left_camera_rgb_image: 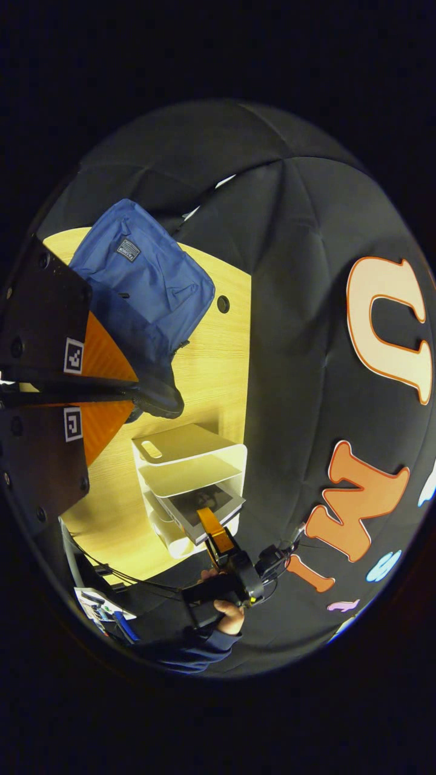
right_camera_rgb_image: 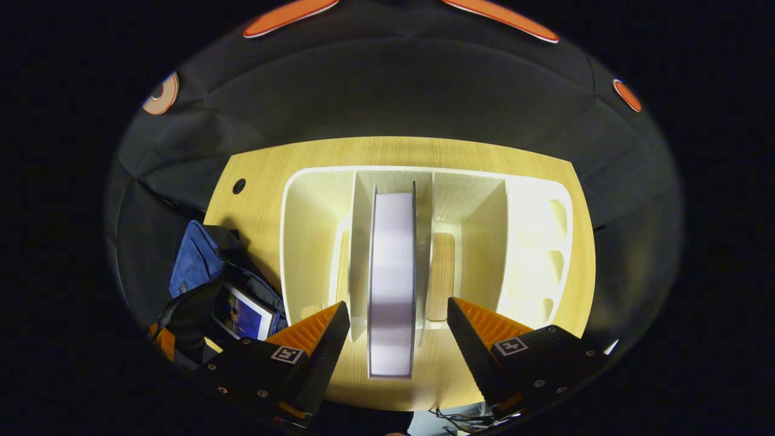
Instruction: Open the schoolbag, grab two books from the bookshelf and put them into the schoolbag.
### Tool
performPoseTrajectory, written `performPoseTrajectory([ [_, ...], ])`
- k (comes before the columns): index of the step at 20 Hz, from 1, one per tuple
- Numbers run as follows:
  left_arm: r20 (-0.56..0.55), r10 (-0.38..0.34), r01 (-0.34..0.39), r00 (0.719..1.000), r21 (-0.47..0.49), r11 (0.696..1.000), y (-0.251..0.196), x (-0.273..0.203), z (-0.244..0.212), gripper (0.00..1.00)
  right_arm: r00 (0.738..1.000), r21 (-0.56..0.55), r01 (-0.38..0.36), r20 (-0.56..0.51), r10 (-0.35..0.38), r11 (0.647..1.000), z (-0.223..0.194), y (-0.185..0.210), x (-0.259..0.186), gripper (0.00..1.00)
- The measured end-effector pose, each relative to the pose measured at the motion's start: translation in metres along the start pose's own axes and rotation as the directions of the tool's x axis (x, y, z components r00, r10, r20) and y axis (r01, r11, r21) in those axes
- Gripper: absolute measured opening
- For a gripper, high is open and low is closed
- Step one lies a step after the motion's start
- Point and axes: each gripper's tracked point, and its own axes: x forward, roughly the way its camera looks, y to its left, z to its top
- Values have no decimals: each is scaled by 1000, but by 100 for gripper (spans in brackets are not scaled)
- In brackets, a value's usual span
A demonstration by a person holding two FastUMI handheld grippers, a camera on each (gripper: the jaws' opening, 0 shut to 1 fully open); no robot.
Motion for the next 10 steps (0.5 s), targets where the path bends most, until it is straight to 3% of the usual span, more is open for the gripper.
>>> performPoseTrajectory([
  [3,-4,0,0,1000,2,1000,2,1,-1,6,998,4,-3,-58,3,1000,1,2,20,97],
  [6,-8,-3,3,1000,2,1000,4,2,-2,6,995,-11,20,-102,-21,1000,2,0,36,80],
  [7,-9,-2,2,1000,0,1000,5,3,-2,6,992,-12,48,-114,-49,999,3,-4,36,67],
  [8,-8,-5,5,1000,-1,1000,5,2,-3,6,995,-9,37,-94,-38,999,11,0,39,69],
  [10,-8,-7,7,1000,-7,1000,7,2,-4,6,992,-1,52,-116,-52,999,8,3,42,54],
])
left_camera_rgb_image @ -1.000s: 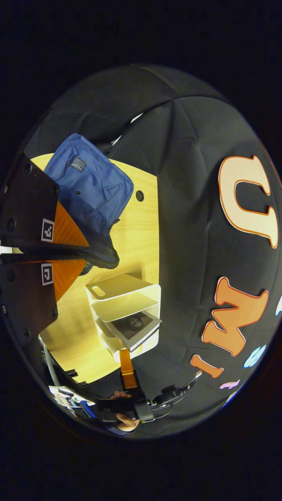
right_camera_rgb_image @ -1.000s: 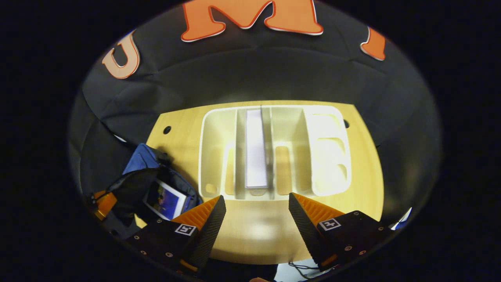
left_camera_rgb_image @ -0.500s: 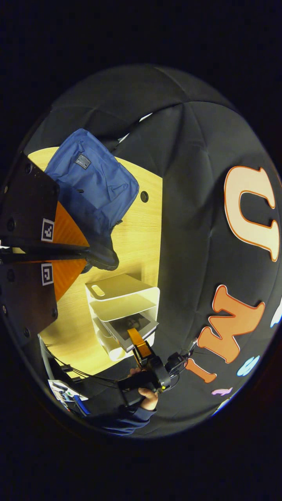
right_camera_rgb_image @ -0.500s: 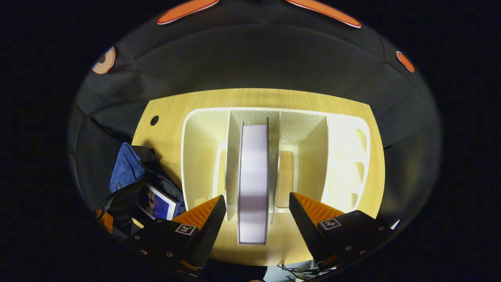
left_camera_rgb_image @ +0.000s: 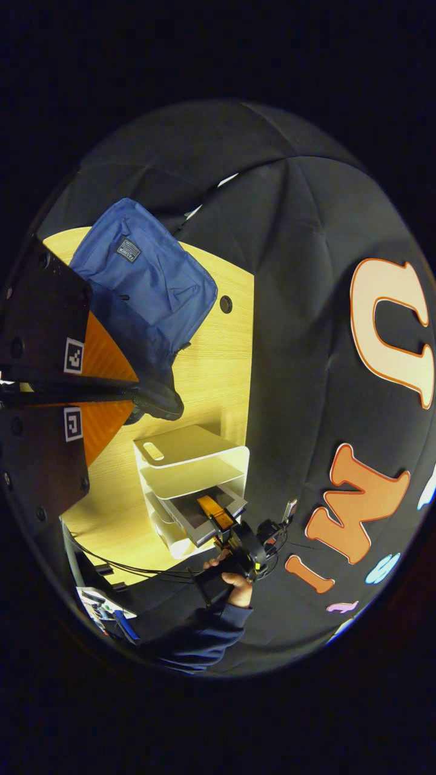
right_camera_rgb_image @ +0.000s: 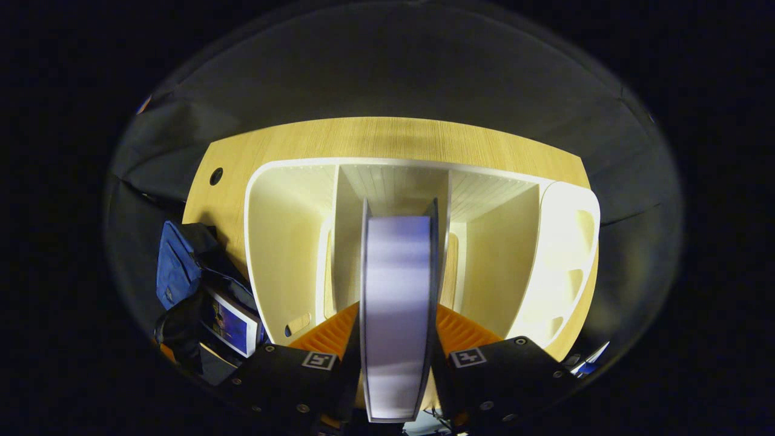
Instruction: Open the schoolbag, grab two books from the bookshelf and put them into the schoolbag.
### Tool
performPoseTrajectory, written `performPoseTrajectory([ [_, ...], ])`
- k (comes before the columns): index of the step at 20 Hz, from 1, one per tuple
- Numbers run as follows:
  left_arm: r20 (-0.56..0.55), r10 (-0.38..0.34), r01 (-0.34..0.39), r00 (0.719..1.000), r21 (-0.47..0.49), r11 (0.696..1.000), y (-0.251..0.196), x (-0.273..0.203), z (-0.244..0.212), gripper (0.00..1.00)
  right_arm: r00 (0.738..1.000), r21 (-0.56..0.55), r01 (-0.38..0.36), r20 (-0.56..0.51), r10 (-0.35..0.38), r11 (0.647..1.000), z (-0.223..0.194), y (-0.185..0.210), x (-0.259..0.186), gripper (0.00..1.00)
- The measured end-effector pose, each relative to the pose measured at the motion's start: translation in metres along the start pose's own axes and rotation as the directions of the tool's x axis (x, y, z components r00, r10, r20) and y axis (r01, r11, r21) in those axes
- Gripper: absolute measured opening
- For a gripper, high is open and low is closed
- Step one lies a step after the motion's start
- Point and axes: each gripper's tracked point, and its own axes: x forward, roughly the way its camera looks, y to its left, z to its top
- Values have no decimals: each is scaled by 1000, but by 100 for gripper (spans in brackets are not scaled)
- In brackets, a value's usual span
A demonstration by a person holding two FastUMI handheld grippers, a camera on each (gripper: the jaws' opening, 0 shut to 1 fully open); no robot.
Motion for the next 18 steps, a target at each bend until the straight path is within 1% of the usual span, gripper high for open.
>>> performPoseTrajectory([
  [1,2,-1,1,1000,-3,1000,0,0,0,6,1000,-5,-1,-15,1,1000,-3,1,-4,48],
  [2,1,-1,1,1000,-7,1000,0,0,-1,6,1000,-10,0,-14,0,1000,-3,3,2,35],
  [4,4,-4,4,1000,-11,1000,1,-1,-1,6,1000,-25,4,-16,-5,1000,-5,5,-1,34],
  [5,3,-6,6,1000,-11,1000,1,-1,-2,6,1000,-30,4,-16,-4,1000,-7,5,-3,42],
  [6,2,-10,10,1000,-13,1000,1,0,-3,6,1000,-21,0,-7,0,1000,-7,4,-7,42],
  [8,1,-16,16,1000,-12,1000,0,0,-4,6,999,-1,-35,16,35,999,-7,5,-22,41],
  [10,1,-20,20,1000,-7,1000,-2,1,-3,6,996,18,-77,44,76,997,-9,3,-43,41],
  [12,-2,-26,26,1000,-2,1000,-3,2,-3,6,992,29,-103,78,101,994,-14,-4,-67,41],
  [16,-13,-37,38,999,19,999,-6,5,-5,6,981,39,-126,154,119,991,-27,-24,-116,41],
  [18,-17,-43,44,999,27,999,-8,4,-4,6,973,35,-143,187,134,989,-36,-27,-141,41],
])
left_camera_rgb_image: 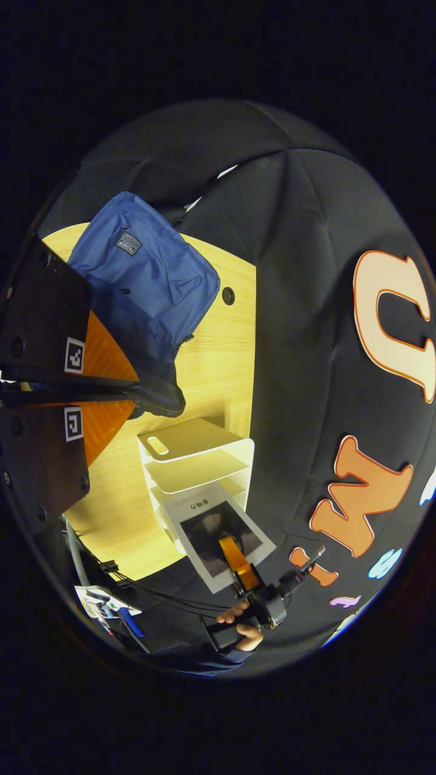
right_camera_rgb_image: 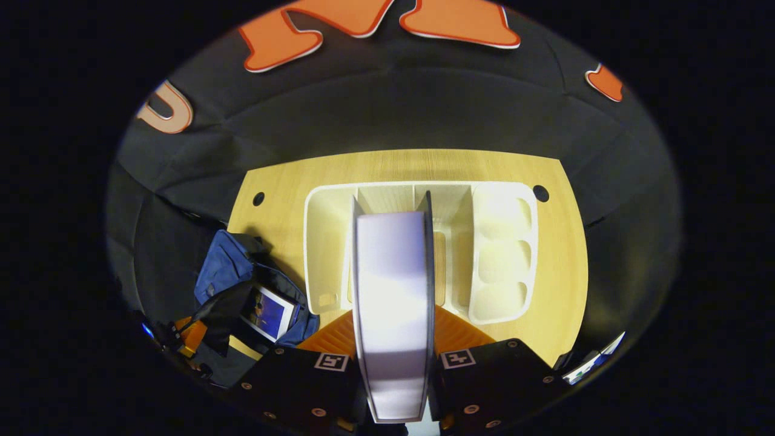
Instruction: Open the schoolbag, grab two books from the bookshelf and put them into the schoolbag.
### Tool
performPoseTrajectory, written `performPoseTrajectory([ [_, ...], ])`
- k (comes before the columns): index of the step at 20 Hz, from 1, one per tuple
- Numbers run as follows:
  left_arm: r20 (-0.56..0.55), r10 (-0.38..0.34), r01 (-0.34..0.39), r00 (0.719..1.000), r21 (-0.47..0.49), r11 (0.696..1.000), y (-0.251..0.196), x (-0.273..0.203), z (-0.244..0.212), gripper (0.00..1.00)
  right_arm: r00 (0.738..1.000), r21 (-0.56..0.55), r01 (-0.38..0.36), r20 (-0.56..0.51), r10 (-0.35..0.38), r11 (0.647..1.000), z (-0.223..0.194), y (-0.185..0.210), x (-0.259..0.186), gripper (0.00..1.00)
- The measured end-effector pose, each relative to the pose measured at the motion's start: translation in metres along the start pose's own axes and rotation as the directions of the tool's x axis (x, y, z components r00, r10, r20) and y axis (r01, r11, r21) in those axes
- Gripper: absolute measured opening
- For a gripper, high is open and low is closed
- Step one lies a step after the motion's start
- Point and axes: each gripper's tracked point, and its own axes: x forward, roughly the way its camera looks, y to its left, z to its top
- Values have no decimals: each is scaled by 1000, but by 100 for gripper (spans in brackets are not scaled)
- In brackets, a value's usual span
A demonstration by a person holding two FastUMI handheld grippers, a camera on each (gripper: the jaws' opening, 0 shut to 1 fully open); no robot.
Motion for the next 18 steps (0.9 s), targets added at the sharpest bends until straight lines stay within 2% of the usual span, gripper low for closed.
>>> performPoseTrajectory([
  [3,-6,-2,3,1000,10,1000,-1,2,-1,6,998,8,-23,50,23,1000,-12,6,-30,40],
  [9,-19,2,-2,1000,21,1000,-2,2,-2,6,982,-12,-143,121,144,990,-36,43,-66,40],
  [11,-22,4,-3,1000,21,1000,-2,2,-2,6,975,1,-192,113,191,981,-51,55,-68,40],
  [15,-23,11,-10,1000,24,1000,-3,2,-3,6,934,89,-355,71,350,931,-90,92,-54,39],
  [18,-23,23,-23,999,31,999,-3,2,0,6,899,167,-438,78,431,883,-112,114,-37,40],
])
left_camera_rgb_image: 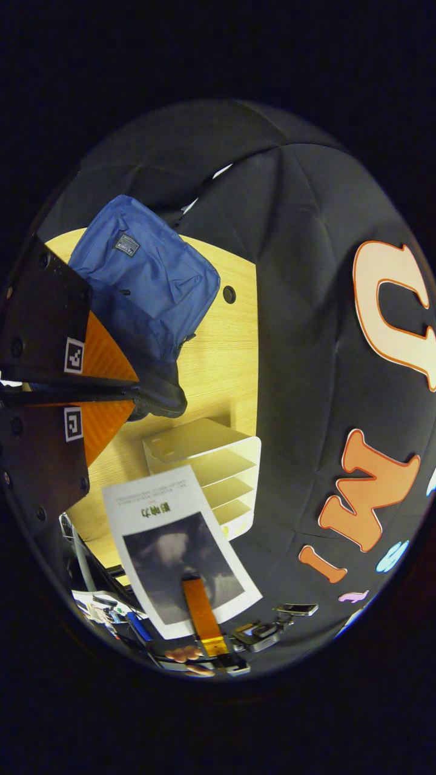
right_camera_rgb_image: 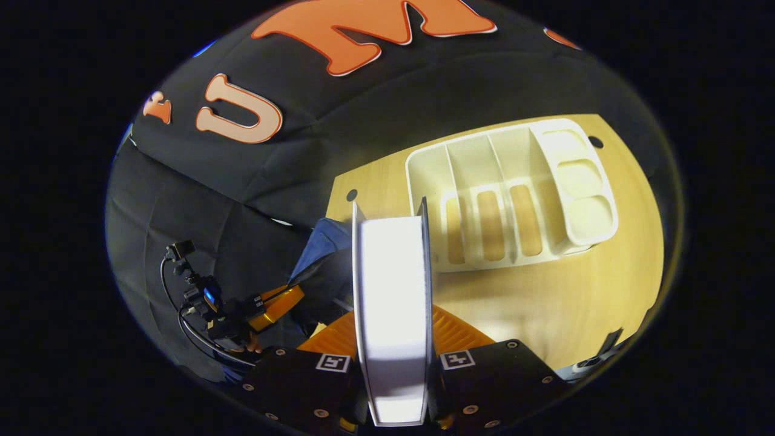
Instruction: Open the schoolbag, grab two books from the bookshelf and put them into the schoolbag.
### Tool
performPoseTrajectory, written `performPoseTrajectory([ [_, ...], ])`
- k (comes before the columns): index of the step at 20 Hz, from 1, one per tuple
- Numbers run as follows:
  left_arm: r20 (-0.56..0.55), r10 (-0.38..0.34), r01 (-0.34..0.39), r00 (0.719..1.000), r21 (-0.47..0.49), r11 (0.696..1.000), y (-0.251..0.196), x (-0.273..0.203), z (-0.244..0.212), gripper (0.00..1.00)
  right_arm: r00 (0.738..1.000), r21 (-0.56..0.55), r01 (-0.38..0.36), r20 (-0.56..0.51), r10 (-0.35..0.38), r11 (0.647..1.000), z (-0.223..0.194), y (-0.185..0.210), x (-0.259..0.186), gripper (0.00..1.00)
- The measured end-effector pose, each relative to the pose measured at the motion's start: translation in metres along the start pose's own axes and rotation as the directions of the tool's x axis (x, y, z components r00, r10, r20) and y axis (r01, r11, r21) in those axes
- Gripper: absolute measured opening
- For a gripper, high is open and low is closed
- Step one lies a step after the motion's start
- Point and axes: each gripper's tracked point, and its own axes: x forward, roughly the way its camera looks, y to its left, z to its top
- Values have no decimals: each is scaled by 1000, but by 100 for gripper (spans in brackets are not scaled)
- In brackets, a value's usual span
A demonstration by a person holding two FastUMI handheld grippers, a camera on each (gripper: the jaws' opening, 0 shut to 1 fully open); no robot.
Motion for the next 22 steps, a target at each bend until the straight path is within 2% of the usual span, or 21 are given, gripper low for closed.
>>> performPoseTrajectory([
  [3,-6,9,-9,1000,13,1000,-2,0,-2,6,998,80,-65,11,65,995,-21,8,21,39],
  [8,-10,20,-20,1000,18,1000,-5,-1,-2,6,989,219,-147,62,137,965,-42,34,70,40],
  [9,-12,23,-23,1000,19,1000,-6,-2,-3,2,987,248,-161,71,147,955,-45,41,79,39],
  [10,-10,25,-25,1000,20,999,-6,-2,-2,6,986,272,-166,75,151,948,-47,46,86,39],
  [13,-7,28,-28,1000,13,1000,-7,-4,-3,6,988,284,-148,90,127,948,-55,54,113,39],
  [19,-1,17,-17,1000,7,1000,-13,-8,-3,6,983,313,-173,112,145,934,-65,73,151,39],
  [22,-11,6,-6,1000,13,1000,-20,-11,-5,6,978,331,-205,101,181,921,-73,84,174,39],
])
